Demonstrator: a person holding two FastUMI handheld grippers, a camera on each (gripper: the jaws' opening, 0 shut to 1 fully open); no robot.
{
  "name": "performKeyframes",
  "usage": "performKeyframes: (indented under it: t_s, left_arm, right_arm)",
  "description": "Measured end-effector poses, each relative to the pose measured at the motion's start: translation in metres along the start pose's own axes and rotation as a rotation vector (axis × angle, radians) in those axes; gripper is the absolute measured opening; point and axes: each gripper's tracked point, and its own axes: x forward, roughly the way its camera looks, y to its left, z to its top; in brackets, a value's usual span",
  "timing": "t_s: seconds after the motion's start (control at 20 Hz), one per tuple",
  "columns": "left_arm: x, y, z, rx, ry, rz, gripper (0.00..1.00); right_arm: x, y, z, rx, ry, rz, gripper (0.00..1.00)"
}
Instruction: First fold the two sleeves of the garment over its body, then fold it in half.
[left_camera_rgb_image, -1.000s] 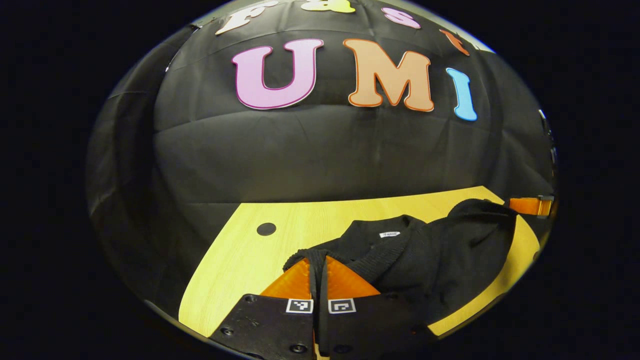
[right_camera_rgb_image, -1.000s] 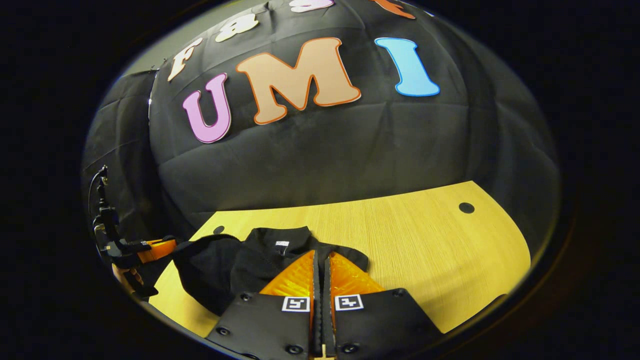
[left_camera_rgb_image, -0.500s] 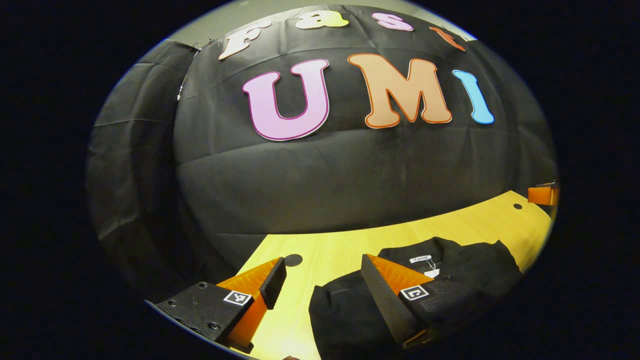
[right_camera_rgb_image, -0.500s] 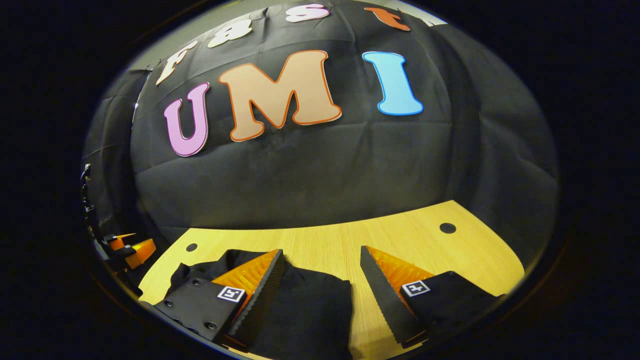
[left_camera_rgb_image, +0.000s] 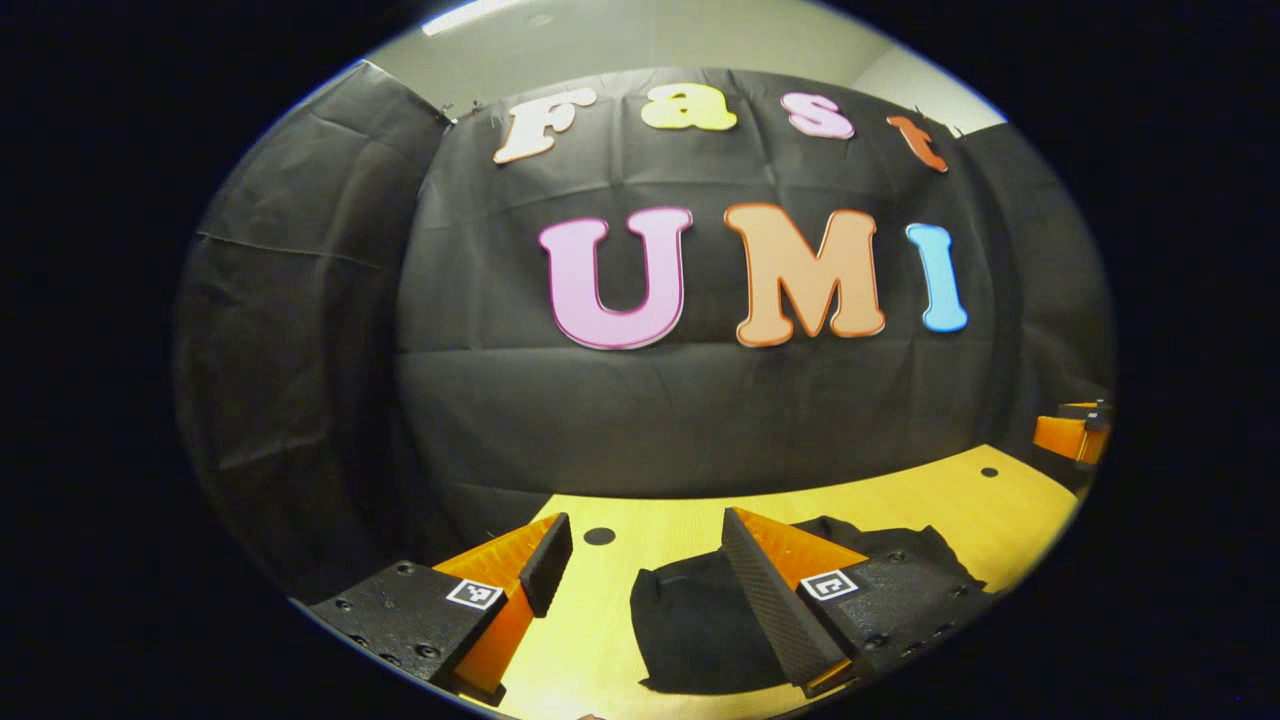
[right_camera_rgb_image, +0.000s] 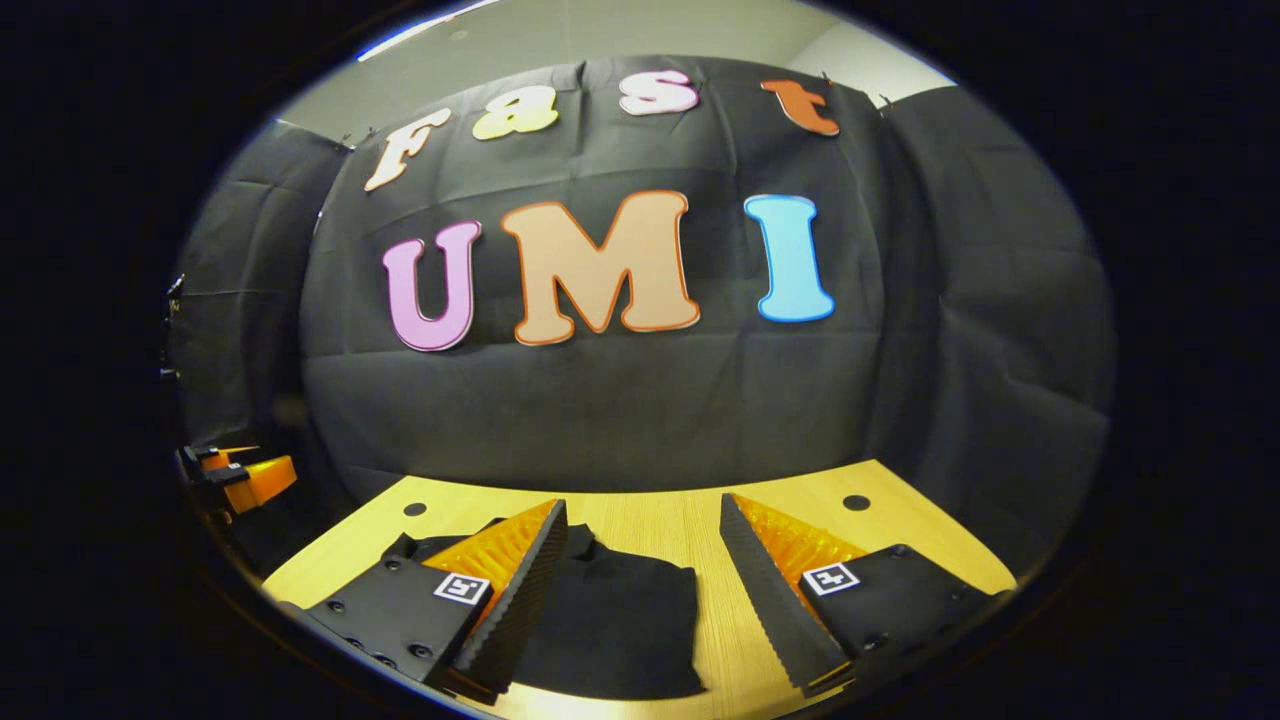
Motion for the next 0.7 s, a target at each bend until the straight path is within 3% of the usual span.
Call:
performKeyframes:
  t_s: [0.05,0.1,0.25,0.35,0.4,0.45,0.7]
  left_arm:
    - [-0.016,0.004,0.001,-0.003,-0.008,0.002,0.92]
    - [-0.031,0.007,0.004,-0.005,-0.017,0.004,0.92]
    - [-0.061,0.016,0.011,0.006,-0.046,0.003,0.92]
    - [-0.083,0.021,0.015,0.019,-0.059,0.003,0.92]
    - [-0.093,0.022,0.017,0.019,-0.064,0.003,1.0]
    - [-0.103,0.024,0.018,0.013,-0.07,0.002,1.0]
    - [-0.135,0.023,0.035,0.026,-0.118,-0.023,0.99]
  right_arm:
    - [-0.017,0.003,0.001,0.003,-0.011,0.001,0.93]
    - [-0.033,0.007,0.001,0.009,-0.021,0.006,0.97]
    - [-0.077,0.015,0.001,0.013,-0.059,0.022,0.92]
    - [-0.104,0.016,-0.003,-0.001,-0.073,0.019,0.96]
    - [-0.115,0.018,-0.004,-0.005,-0.082,0.02,0.96]
    - [-0.126,0.022,-0.004,-0.004,-0.088,0.025,0.92]
    - [-0.164,0.027,0.005,-0.003,-0.142,0.028,0.96]
